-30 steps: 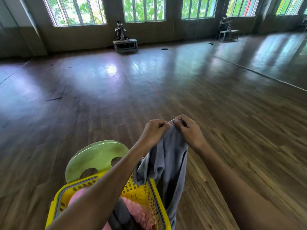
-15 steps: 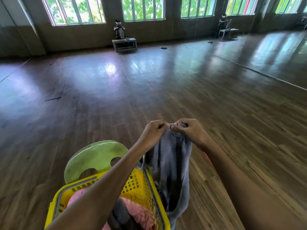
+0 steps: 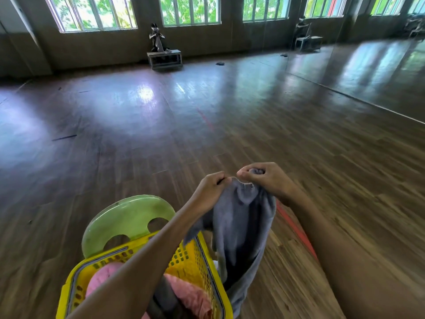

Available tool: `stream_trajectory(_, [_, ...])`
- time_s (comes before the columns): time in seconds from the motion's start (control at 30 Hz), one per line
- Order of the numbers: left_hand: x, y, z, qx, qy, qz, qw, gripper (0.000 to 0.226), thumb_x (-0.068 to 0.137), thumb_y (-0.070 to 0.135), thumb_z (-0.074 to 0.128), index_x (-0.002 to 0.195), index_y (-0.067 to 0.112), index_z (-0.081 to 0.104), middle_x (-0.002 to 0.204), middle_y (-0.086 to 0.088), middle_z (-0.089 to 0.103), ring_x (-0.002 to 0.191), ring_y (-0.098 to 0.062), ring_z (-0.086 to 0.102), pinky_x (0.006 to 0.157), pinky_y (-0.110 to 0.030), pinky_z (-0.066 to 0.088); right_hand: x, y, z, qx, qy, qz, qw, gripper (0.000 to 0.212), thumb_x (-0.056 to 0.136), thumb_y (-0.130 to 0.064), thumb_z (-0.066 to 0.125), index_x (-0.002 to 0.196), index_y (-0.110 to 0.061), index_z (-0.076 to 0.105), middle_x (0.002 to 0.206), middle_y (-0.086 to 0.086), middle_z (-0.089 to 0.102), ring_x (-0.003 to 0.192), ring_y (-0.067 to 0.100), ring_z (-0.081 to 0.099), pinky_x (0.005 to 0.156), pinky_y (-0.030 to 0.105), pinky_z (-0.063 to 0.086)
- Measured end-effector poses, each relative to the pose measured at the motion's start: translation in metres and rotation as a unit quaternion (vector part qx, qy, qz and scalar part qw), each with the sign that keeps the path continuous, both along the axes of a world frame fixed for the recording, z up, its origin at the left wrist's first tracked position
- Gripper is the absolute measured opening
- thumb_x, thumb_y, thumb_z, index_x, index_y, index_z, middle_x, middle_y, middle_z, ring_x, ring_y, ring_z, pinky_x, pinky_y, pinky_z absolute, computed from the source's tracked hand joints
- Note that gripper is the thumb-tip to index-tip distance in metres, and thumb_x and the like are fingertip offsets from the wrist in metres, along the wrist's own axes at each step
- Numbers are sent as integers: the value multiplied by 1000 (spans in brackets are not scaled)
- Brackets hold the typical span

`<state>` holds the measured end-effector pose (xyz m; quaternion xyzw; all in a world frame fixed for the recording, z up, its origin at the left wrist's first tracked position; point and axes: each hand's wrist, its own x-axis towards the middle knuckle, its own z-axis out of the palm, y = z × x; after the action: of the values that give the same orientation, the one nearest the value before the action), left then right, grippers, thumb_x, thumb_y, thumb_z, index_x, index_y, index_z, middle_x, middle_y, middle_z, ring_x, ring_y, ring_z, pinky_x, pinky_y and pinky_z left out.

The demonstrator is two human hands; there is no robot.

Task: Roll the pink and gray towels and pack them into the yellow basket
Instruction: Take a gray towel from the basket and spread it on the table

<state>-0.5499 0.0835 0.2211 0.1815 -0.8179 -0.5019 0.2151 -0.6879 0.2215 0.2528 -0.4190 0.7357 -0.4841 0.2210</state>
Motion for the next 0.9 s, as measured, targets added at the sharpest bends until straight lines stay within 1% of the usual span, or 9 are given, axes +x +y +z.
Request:
stream_trajectory(0.1, [-12, 3, 7, -9, -1, -7, 1000, 19, 90, 27, 53, 77, 25, 67, 75, 6, 67, 73, -3, 54, 69, -37, 48, 3, 0, -3, -19, -3, 21, 1000, 18, 82, -34, 75, 83, -17, 76, 83, 7, 74, 87, 23, 70, 84, 47, 55])
stream_trajectory(0.2, [-14, 2, 6, -8, -2, -17, 1000, 19, 92, 24, 53, 84, 16, 69, 80, -5, 67, 75, -6, 54, 70, -38, 47, 2, 2, -3, -32, -8, 26, 999, 13, 87, -25, 70, 81, -13, 73, 82, 6, 72, 80, 15, 66, 83, 46, 53])
stream_trajectory(0.4, [-16, 4, 5, 8, -31, -42, 999, 20, 95, 20, 55, 79, 19, 67, 77, 0, 64, 74, -11, 55, 68, -36, 45, 2, 0, -10, -33, 50, -36, 998, 9, 88, -19, 64, 82, -13, 66, 85, -1, 68, 84, 14, 64, 84, 44, 51])
stream_trajectory(0.5, [-10, 2, 3, 16, -53, -72, 996, 30, 98, 17, 54, 69, 22, 60, 65, 9, 56, 61, -4, 51, 61, -26, 41, -9, 5, -3, -37, 52, -75, 995, 11, 90, -10, 63, 84, -18, 67, 92, -4, 70, 93, 15, 65, 90, 35, 49])
stream_trajectory(0.57, [-3, -1, -2, 27, -57, -75, 995, 32, 98, 14, 53, 67, 23, 58, 61, 12, 53, 56, -1, 49, 57, -20, 38, -19, 12, 2, -39, 48, -97, 993, 11, 90, -11, 62, 86, -16, 70, 93, -2, 71, 95, 15, 65, 91, 31, 48])
stream_trajectory(0.7, [5, -11, -14, 23, -60, -46, 997, 36, 97, 15, 54, 64, 28, 58, 61, 16, 53, 60, -2, 47, 63, -27, 37, -29, 22, 4, -65, 26, -131, 989, 9, 90, -17, 65, 85, -17, 73, 92, -3, 73, 95, 14, 66, 92, 33, 49])
stream_trajectory(0.73, [3, -11, -12, 23, -53, -38, 998, 37, 97, 13, 55, 62, 28, 56, 58, 18, 52, 59, 0, 46, 63, -26, 37, -27, 22, 5, -59, 17, -115, 991, 7, 87, -24, 69, 86, -19, 74, 91, -5, 73, 95, 12, 66, 91, 32, 50])
stream_trajectory(0.8, [-5, -5, -3, 19, -24, -37, 999, 38, 95, 11, 56, 60, 26, 54, 57, 18, 51, 58, 2, 44, 62, -25, 37, -20, 19, 3, -12, 1, -56, 998, 20, 79, -38, 77, 91, -23, 76, 91, -6, 75, 94, 9, 68, 90, 31, 53])
stream_trajectory(0.9, [-22, 2, 12, -15, 0, -44, 999, 26, 91, 20, 58, 64, 21, 60, 64, 17, 59, 67, 2, 51, 68, -27, 43, -7, 10, -3, 24, -6, 11, 1000, 25, 76, -41, 79, 90, -22, 76, 88, -1, 75, 92, 15, 70, 89, 40, 55])
